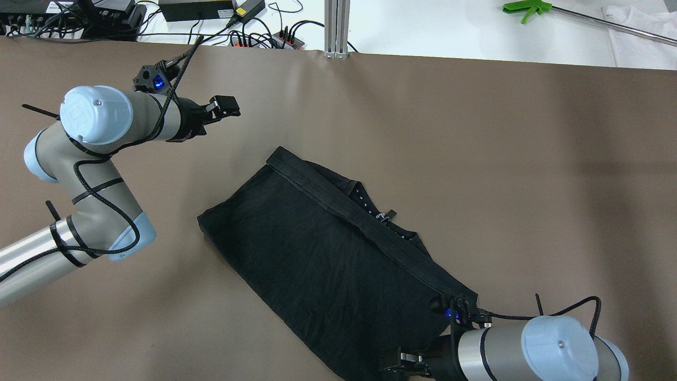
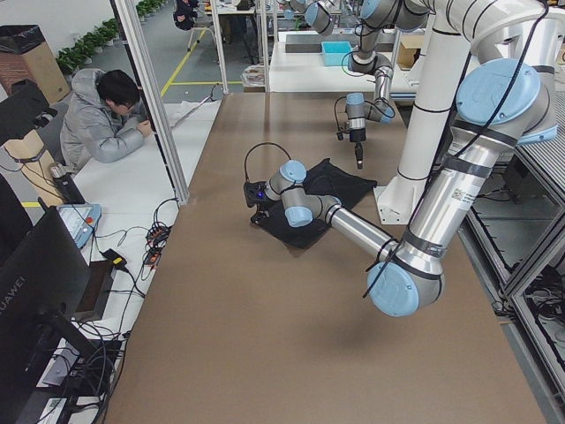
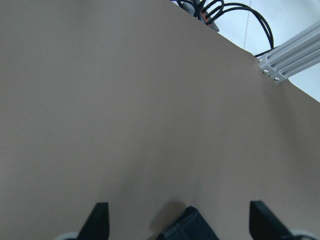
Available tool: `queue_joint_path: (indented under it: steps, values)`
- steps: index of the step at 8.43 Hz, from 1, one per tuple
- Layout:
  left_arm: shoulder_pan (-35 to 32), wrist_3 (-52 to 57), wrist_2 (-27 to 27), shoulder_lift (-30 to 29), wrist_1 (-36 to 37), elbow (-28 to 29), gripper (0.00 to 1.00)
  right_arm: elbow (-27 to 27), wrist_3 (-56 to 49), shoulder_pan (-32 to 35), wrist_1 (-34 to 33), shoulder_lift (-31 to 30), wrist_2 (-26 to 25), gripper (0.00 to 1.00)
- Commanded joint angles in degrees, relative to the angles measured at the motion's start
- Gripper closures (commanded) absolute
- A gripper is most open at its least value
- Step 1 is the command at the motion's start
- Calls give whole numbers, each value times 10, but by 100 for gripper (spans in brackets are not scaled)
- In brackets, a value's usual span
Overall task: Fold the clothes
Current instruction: 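Drag the bundle corner with the right gripper toward the robot, rotating it, then grasp the bundle corner nearest the left gripper while the right holds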
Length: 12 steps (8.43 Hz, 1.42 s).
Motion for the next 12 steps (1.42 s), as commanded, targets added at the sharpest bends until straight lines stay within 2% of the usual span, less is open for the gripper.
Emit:
queue_joint_path:
  steps: [1, 3, 5, 6, 7, 9, 12]
  values:
    - [17, -1, -5, 21, 1, -15, 0, -17, 0, 23, -2, 5, -39, 5]
    - [66, -12, 3, 75, -5, -55, 0, -16, -10, 75, -39, 24, -38, 5]
    - [116, -8, 41, 147, -22, -112, 0, -16, -10, 97, -48, 34, -84, 5]
    - [128, -13, 43, 178, -69, -112, 0, -17, -11, 98, -49, 35, -90, 5]
    - [145, -13, 45, 196, -87, -110, 0, -17, -22, 100, -49, 37, -92, 5]
    - [171, -14, 71, 194, -88, -98, 0, -17, -24, 102, -51, 38, -101, 6]
    - [173, -11, 74, 185, -88, -80, 0, -19, -24, 102, -51, 38, -103, 6]
